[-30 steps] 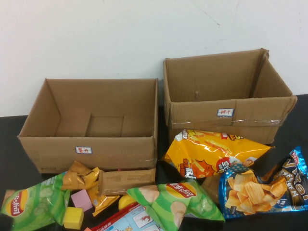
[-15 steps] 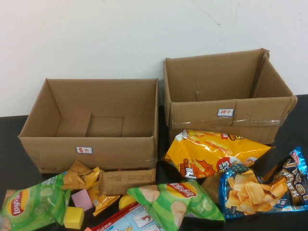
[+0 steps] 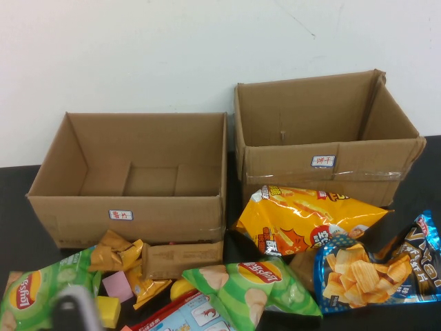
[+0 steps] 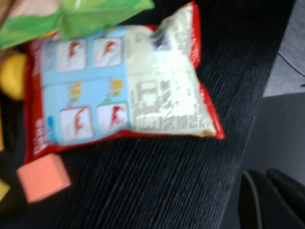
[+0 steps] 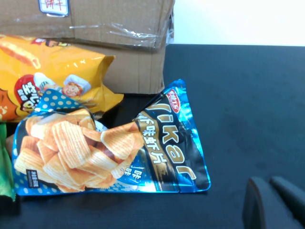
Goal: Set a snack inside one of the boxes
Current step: Pick up the potato chip
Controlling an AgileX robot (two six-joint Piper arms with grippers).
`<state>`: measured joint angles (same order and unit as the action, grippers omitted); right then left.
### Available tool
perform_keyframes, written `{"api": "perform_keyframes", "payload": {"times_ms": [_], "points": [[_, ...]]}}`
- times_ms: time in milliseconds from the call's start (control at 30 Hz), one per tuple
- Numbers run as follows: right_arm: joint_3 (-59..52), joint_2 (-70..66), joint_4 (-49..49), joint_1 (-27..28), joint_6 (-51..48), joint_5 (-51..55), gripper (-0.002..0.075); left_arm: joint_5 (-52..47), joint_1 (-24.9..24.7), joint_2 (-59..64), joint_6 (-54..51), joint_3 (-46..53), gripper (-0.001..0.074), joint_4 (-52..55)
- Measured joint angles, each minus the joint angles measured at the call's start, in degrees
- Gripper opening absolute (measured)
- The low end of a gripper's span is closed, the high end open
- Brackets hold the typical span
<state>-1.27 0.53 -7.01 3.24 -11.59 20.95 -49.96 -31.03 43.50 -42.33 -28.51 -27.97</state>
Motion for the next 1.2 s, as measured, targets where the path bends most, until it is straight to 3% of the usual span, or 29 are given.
{"api": "perform_keyframes", "payload": {"times_ms": [200, 400, 500, 667, 733, 933, 1200], "points": [[0.00, 0.00, 0.00, 0.00, -0.08, 0.00, -0.0001, 7.30, -12.51, 11.73, 5.92, -2.03, -0.0002, 6.38], [0.00, 0.00, 0.00, 0.00, -0.08, 0.00, -0.0001, 9.00, -23.62, 27.84, 26.40, -8.07, 0.0013, 24.86], [0.00, 0.00, 0.00, 0.00, -0.08, 0.00, -0.0001, 8.52, -27.67, 34.15, 29.26, -9.78, 0.0117, 29.66], [0.00, 0.00, 0.00, 0.00, -0.14, 0.00, -0.0001, 9.07, -30.31, 42.16, 34.83, -12.39, 0.0545, 31.57], [0.00, 0.00, 0.00, 0.00, -0.14, 0.00, -0.0001, 10.46, -30.46, 44.71, 39.06, -12.93, 0.0626, 32.20], [0.00, 0.00, 0.00, 0.00, -0.22, 0.00, -0.0001, 16.46, -32.18, 52.75, 47.15, -13.37, 0.0687, 35.15], [0.00, 0.00, 0.00, 0.00, -0.22, 0.00, -0.0001, 19.87, -32.75, 58.58, 72.56, -13.37, 0.0693, 52.07]]}}
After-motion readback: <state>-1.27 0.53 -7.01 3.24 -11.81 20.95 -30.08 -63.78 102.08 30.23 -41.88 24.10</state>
